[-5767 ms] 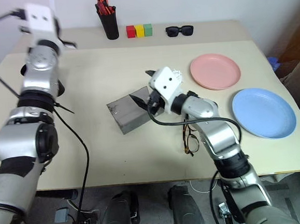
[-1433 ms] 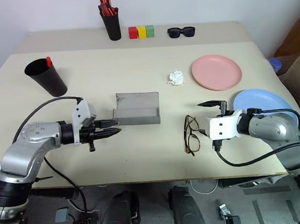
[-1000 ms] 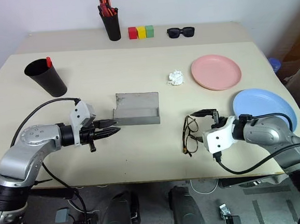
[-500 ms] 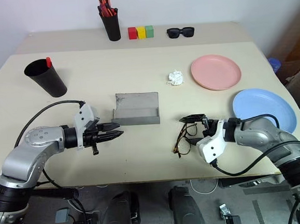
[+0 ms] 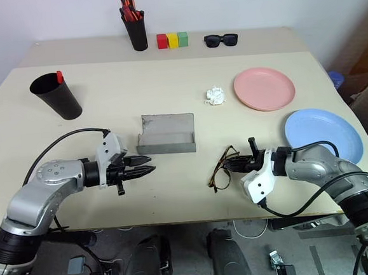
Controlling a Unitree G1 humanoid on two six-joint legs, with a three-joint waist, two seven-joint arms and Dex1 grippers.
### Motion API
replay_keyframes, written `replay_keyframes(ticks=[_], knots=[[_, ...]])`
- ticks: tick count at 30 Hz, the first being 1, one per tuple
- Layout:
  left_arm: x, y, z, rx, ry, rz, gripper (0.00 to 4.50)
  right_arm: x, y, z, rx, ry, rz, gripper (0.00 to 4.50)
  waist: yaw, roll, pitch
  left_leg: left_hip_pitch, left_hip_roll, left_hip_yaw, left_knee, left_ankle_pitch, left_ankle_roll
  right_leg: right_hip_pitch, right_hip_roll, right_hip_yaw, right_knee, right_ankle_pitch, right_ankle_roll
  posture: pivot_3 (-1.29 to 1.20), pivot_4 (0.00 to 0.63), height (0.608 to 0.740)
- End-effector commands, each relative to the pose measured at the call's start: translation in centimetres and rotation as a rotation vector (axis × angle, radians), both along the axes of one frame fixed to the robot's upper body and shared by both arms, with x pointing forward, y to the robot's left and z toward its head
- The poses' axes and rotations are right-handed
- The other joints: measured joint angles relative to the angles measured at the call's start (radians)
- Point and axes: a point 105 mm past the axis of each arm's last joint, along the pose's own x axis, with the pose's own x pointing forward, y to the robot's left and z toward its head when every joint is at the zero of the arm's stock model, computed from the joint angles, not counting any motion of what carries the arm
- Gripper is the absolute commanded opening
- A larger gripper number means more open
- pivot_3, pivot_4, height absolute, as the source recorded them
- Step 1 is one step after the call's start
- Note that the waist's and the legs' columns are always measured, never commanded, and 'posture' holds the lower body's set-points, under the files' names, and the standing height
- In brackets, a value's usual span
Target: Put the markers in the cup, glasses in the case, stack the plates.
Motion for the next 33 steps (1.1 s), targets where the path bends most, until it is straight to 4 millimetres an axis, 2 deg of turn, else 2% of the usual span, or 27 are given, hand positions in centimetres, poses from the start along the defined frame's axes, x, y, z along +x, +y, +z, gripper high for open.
replay_keyframes(ticks=[1,20,28,33], knots=[[-0.2,-0.5,0.7,-0.017,-0.034,-0.020,1.35,0.1,0.3,0.4,0.016,-0.005,0.004,0.24,0.000,0.000,0.000,0.000,0.000,0.000,0.000,0.000,0.000,0.000,0.000,0.000,0.000,0.000,0.000,0.00,0.150,0.722],[-0.8,-0.7,1.0,-0.032,-0.036,-0.034,1.35,0.0,0.7,0.1,0.037,0.023,-0.018,0.24,0.000,0.000,0.000,0.001,0.000,0.000,0.000,0.000,0.000,0.001,0.000,0.000,0.000,0.000,0.000,0.00,0.150,0.722],[-0.8,-0.4,0.9,-0.026,-0.042,-0.024,1.35,0.6,1.1,1.2,0.088,0.007,-0.050,0.24,0.000,0.000,0.000,0.001,0.000,0.000,0.000,0.000,0.000,0.001,0.000,0.000,0.000,0.000,0.000,0.00,0.150,0.722],[-0.7,-0.3,0.7,-0.025,-0.045,-0.019,1.35,0.5,1.1,1.2,0.101,0.031,-0.068,0.24,0.000,0.000,0.000,0.001,0.000,0.000,0.000,0.000,0.000,0.001,0.000,0.000,0.000,0.000,0.000,0.00,0.150,0.722]])
